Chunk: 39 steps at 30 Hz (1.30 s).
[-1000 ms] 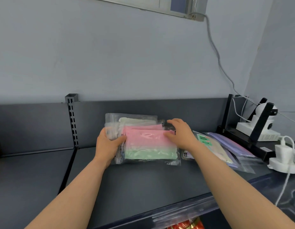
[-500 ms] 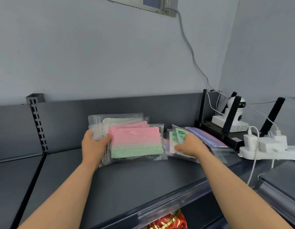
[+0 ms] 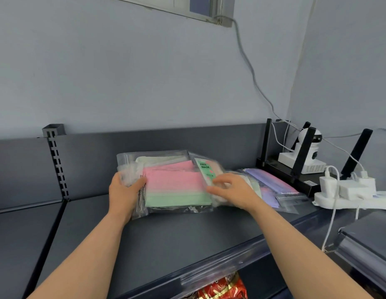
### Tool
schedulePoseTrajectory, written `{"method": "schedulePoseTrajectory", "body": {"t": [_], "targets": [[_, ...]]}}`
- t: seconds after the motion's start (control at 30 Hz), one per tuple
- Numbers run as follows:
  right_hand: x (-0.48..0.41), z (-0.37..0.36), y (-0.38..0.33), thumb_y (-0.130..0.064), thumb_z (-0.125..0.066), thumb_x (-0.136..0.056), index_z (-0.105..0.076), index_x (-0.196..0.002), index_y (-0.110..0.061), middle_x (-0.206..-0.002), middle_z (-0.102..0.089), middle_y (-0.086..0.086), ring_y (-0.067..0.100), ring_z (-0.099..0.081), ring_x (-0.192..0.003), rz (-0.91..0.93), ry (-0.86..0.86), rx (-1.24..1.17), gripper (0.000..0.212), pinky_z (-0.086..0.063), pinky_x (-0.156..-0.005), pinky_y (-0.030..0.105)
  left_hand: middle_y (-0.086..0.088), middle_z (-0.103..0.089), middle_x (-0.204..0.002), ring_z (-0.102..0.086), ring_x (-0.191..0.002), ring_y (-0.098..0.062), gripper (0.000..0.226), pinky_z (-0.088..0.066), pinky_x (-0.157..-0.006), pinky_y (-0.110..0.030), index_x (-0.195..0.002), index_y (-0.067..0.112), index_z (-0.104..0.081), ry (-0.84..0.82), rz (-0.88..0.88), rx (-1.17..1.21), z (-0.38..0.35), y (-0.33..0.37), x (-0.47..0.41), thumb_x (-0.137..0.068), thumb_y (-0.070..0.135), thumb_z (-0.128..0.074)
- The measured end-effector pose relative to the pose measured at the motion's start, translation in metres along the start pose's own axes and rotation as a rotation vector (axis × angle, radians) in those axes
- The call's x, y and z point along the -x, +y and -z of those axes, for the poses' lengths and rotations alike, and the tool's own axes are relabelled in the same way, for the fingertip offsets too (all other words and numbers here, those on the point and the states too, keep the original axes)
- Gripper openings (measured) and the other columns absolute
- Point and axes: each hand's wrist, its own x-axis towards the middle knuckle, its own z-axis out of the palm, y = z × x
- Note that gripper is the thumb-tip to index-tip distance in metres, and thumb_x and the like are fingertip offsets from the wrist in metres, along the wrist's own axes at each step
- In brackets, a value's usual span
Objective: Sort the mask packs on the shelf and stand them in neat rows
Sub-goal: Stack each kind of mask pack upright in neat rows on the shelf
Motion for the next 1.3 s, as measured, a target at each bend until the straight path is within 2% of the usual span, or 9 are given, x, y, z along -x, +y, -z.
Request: {"method": "schedulePoseTrajectory", "body": {"t": [0.1,0.27,0.43,0.57,0.7,0.9,1.0,1.13,1.3], "targets": [[-0.008,-0.005,0.002,-0.035,-0.071,-0.085,-0.067,-0.115,-0.018,-0.133,-0.040,0.001,0.018,-0.046,-0.125,-0.106,0.083,0.006,0.035,-0.034,-0.102,0.026,0.003,-0.064,-0.101,-0.063,-0.091,-0.016,0.034,-0.050,-0.080,-0.031,-0.109,0.017,-0.055,-0.028,-0.002,-0.002,0.003,0.000,0.000,-0.083,0.014,-0.076],[-0.025,-0.013,0.003,-0.037,-0.084,-0.065,-0.023,-0.143,-0.018,-0.136,-0.043,0.011,0.032,-0.047,-0.122,-0.312,0.103,0.060,0.101,-0.041,-0.102,0.048,0.007,-0.062,-0.101,-0.061,-0.088,-0.007,0.038,-0.046,-0.070,-0.018,-0.115,0.016,-0.053,-0.070,-0.012,-0.052,0.008,0.004,0.002,-0.084,0.018,-0.075],[-0.035,-0.004,-0.023,-0.003,-0.060,-0.086,-0.039,-0.137,-0.005,-0.120,-0.052,0.006,0.020,-0.050,-0.098,-0.166,0.280,-0.164,0.055,-0.043,-0.072,0.025,-0.003,-0.070,-0.105,-0.069,-0.093,-0.019,0.031,-0.055,-0.079,-0.034,-0.111,0.016,-0.059,-0.122,0.036,-0.079,0.026,0.005,-0.007,-0.085,0.017,-0.074],[-0.048,0.014,-0.063,0.003,-0.049,-0.086,-0.048,-0.134,-0.014,-0.116,-0.056,0.002,0.014,-0.052,-0.093,0.047,0.416,-0.246,0.051,-0.045,-0.081,0.027,0.000,-0.071,-0.107,-0.068,-0.095,-0.016,0.038,-0.052,-0.074,-0.027,-0.118,0.014,-0.060,-0.152,0.033,-0.123,0.041,0.010,-0.012,-0.084,0.018,-0.075],[-0.068,0.033,-0.111,0.001,-0.048,-0.083,-0.057,-0.119,-0.026,-0.099,-0.059,-0.006,0.001,-0.053,-0.076,0.282,0.470,-0.272,0.045,-0.044,-0.066,0.013,0.002,-0.074,-0.100,-0.069,-0.091,-0.011,0.026,-0.049,-0.072,-0.022,-0.108,0.017,-0.064,-0.188,0.013,-0.168,0.050,0.018,-0.012,-0.085,0.015,-0.074],[-0.090,0.035,-0.150,-0.003,-0.050,-0.085,-0.065,-0.107,-0.025,-0.091,-0.064,-0.006,0.012,-0.058,-0.085,0.524,0.468,-0.091,0.034,-0.042,-0.078,0.019,0.004,-0.076,-0.088,-0.071,-0.083,-0.006,0.015,-0.049,-0.065,-0.017,-0.098,0.015,-0.065,-0.191,-0.002,-0.180,0.061,0.023,-0.011,-0.086,0.012,-0.073],[-0.098,0.023,-0.156,0.002,-0.049,-0.086,-0.068,-0.104,-0.019,-0.093,-0.069,-0.004,0.011,-0.059,-0.086,0.564,0.371,0.020,0.034,-0.044,-0.088,0.026,0.004,-0.076,-0.091,-0.071,-0.085,-0.005,0.019,-0.050,-0.067,-0.014,-0.103,0.014,-0.065,-0.200,-0.002,-0.163,0.062,0.026,-0.011,-0.086,0.010,-0.072],[-0.109,-0.008,-0.153,0.005,-0.048,-0.086,-0.071,-0.095,-0.017,-0.099,-0.073,-0.004,0.013,-0.060,-0.090,0.575,0.168,0.287,0.033,-0.031,-0.109,0.040,-0.002,-0.074,-0.097,-0.070,-0.091,-0.014,0.022,-0.056,-0.082,-0.029,-0.105,0.011,-0.065,-0.170,0.007,-0.160,0.060,0.024,-0.011,-0.085,0.012,-0.073],[-0.109,-0.030,-0.147,0.002,-0.044,-0.090,-0.071,-0.093,-0.020,-0.103,-0.071,-0.003,0.018,-0.061,-0.105,0.436,-0.073,0.264,0.035,-0.045,-0.099,0.036,0.013,-0.044,-0.134,-0.049,-0.116,-0.008,0.020,-0.037,-0.098,-0.025,-0.091,0.010,-0.063,-0.094,-0.065,-0.302,0.057,0.016,-0.018,-0.083,0.023,-0.076]]}}
